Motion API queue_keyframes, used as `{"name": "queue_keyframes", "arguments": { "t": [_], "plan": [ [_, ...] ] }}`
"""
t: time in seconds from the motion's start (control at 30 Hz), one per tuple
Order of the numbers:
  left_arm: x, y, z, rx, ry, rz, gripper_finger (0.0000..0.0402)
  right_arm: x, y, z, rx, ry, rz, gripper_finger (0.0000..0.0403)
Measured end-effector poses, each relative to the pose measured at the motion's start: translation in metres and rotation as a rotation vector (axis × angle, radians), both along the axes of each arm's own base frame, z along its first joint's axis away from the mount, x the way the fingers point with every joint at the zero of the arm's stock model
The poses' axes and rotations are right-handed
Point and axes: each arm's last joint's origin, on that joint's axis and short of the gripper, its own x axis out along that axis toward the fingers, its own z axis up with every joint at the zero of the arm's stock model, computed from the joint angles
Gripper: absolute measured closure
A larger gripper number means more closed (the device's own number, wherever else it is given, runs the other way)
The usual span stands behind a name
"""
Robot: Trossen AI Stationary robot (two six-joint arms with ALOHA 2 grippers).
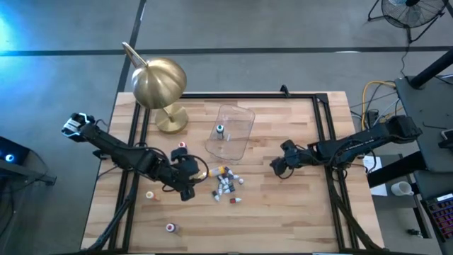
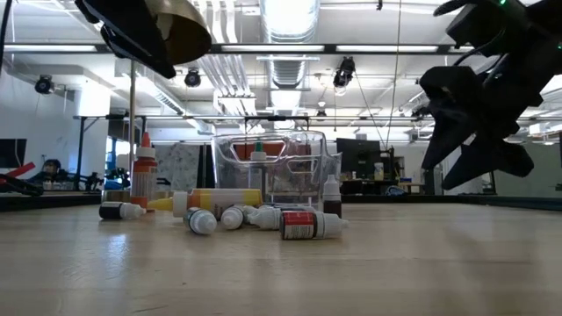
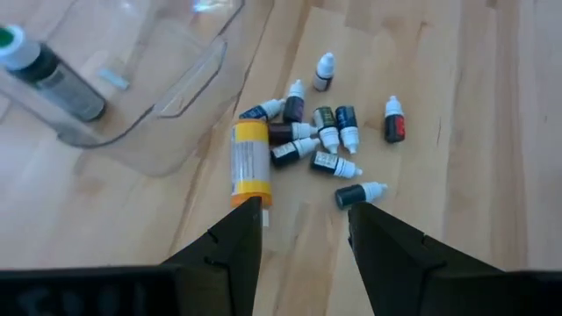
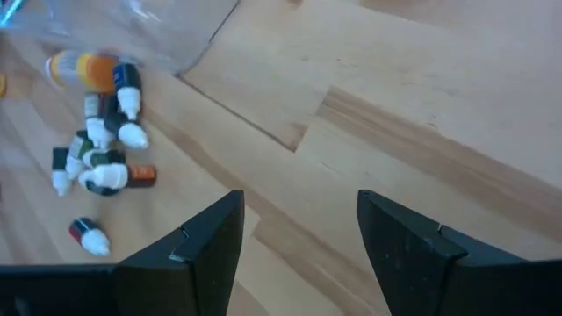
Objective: Pick & Place food coloring
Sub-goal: Move the large yellow food coloring bottle to the lower left of the table
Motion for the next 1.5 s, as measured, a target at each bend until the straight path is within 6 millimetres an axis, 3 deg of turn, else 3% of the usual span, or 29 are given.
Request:
{"name": "queue_keyframes", "arguments": {
  "t": [0.13, 0.27, 0.43, 0.63, 0.9, 1.27, 1.5],
  "plan": [
    [0.009, -0.011, -0.011, 0.039, 0.035, -0.133, 0.0257, 0.0, 0.0, 0.0, -0.071, 0.009, 0.091, 0.0188],
    [0.023, -0.021, -0.035, 0.07, 0.12, -0.24, 0.0257, 0.0, 0.0, 0.0, -0.131, 0.019, 0.165, 0.0188],
    [0.036, -0.024, -0.06, 0.079, 0.19, -0.156, 0.0257, 0.0, 0.0, 0.0, -0.146, 0.023, 0.179, 0.0188],
    [0.046, -0.025, -0.066, 0.011, 0.147, -0.04, 0.0257, 0.0, -0.002, 0.0, -0.317, 0.05, 0.301, 0.0188],
    [0.047, -0.01, -0.07, 0.053, 0.172, 0.035, 0.0257, 0.0, -0.008, 0.001, -0.519, 0.098, 0.331, 0.0188],
    [0.04, 0.027, -0.078, 0.042, 0.169, 0.142, 0.0257, 0.001, -0.027, 0.001, -0.521, 0.126, 0.236, 0.0188],
    [0.034, 0.032, -0.085, -0.002, 0.135, 0.126, 0.0257, 0.001, -0.038, 0.001, -0.545, 0.157, 0.213, 0.0188]
  ]
}}
